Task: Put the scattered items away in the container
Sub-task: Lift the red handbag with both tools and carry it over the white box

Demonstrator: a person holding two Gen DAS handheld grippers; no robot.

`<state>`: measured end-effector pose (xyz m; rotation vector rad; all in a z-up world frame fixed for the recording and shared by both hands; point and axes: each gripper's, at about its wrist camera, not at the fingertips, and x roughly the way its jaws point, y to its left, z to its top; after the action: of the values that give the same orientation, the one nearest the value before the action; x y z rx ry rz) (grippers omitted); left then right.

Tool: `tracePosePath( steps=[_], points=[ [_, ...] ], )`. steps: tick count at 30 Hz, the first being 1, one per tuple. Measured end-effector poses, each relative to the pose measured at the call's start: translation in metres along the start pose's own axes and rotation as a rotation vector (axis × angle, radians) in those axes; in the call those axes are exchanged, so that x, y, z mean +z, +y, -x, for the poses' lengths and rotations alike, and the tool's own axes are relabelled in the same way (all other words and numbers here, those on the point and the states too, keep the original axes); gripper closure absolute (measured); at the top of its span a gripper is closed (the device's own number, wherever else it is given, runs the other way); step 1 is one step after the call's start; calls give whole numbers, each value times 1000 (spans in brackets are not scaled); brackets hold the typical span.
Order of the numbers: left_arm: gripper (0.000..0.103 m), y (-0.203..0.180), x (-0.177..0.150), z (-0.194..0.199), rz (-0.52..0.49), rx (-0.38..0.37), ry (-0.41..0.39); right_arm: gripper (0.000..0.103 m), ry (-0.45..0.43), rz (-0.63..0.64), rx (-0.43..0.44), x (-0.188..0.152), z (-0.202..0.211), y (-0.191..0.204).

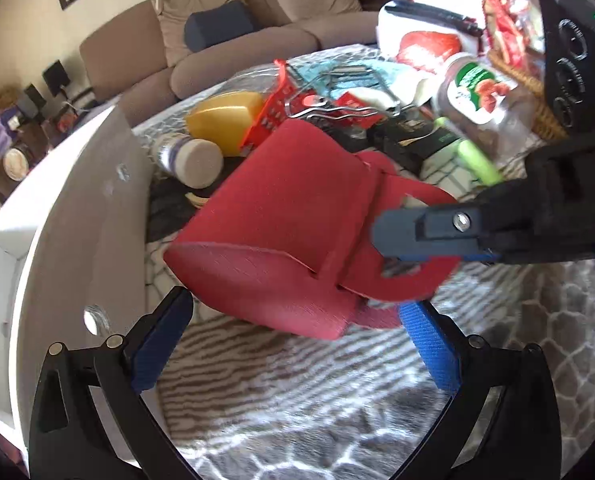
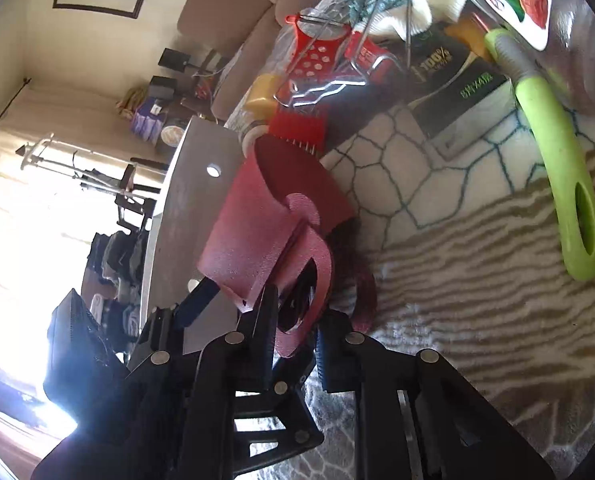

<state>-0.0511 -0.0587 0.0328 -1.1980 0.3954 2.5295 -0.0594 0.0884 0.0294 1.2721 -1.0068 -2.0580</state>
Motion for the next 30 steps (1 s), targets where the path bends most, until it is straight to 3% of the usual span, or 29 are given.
tracePosePath(
  steps=[2,7,11,15,19,21,26,30],
  points=[
    [0,-4,-3,9,7,-68,-21,92,-39,-17,37,4,12,-2],
    [0,-6,6,13,-2,48,-63,92,-104,-42,20,12,42,-16],
    [0,-6,14,2,6,42,-41,92,-106,-88,18,14,48,-34],
    [0,-19,18,-21,-75,83,4,91,-82,-97,25,15,46,-36],
    [1,-18,18,-28,-49,9,0,90,-65,-98,2,13,41,-34],
    [14,-14,20,-27,-3,5,-4,90,-53,-100,-12,12,35,-35],
    [16,-2,20,-19,88,-52,1,90,-67,-81,8,12,35,-29],
    [16,4,25,11,142,-84,-46,90,-90,-9,12,13,46,-5]
  ],
)
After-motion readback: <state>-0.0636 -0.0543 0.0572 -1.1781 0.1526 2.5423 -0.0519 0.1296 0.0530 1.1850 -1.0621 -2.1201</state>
